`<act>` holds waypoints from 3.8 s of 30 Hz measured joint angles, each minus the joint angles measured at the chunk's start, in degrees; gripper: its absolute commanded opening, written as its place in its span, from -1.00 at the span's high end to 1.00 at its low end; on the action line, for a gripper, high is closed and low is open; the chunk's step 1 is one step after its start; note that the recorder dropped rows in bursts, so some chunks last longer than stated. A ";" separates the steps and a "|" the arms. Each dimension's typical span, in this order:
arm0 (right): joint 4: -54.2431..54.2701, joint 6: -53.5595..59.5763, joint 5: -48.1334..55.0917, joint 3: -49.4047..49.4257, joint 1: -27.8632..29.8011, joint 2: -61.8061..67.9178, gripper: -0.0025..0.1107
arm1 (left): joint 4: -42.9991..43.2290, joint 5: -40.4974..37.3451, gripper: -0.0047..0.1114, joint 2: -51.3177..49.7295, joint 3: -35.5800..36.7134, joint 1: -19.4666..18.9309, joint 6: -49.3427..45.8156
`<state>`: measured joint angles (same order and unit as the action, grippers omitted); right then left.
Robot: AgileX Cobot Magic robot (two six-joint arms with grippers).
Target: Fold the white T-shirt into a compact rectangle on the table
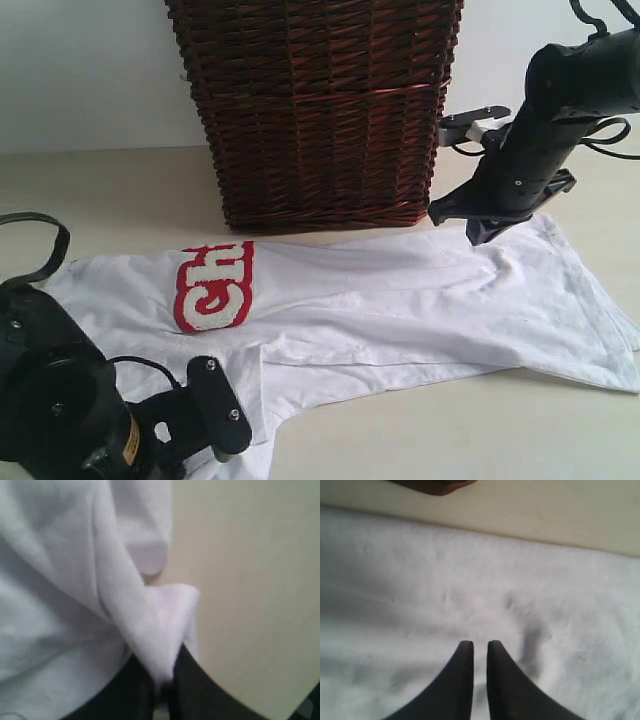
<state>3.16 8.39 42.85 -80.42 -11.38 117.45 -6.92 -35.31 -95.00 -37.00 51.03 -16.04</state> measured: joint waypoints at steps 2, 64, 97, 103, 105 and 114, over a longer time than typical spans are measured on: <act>0.34 0.00 0.09 0.00 0.00 0.00 0.73 | 0.32 -1.32 0.92 0.00 0.00 0.00 0.10; 3.11 1.46 1.10 0.00 0.00 0.00 0.73 | -3.13 9.14 0.29 -9.75 -19.39 -14.72 -10.25; 14.06 9.88 7.55 0.00 0.00 -11.99 0.73 | 2.28 -7.29 -0.28 -6.40 -20.76 -47.42 9.43; 15.49 11.28 15.03 0.00 0.00 -17.29 0.73 | -3.16 -3.79 -0.28 -6.81 -19.34 -55.53 7.26; 16.62 12.13 15.72 0.25 0.00 -18.95 0.73 | -9.20 -3.80 -0.28 -8.00 -19.34 -57.78 2.34; 24.18 15.88 16.32 4.11 0.00 -29.60 0.77 | -19.45 -4.42 -0.28 -15.00 -20.21 -60.09 -8.12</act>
<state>27.33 24.27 59.17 -76.31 -11.38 87.85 -26.37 -39.73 -109.99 -57.21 -9.06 -24.16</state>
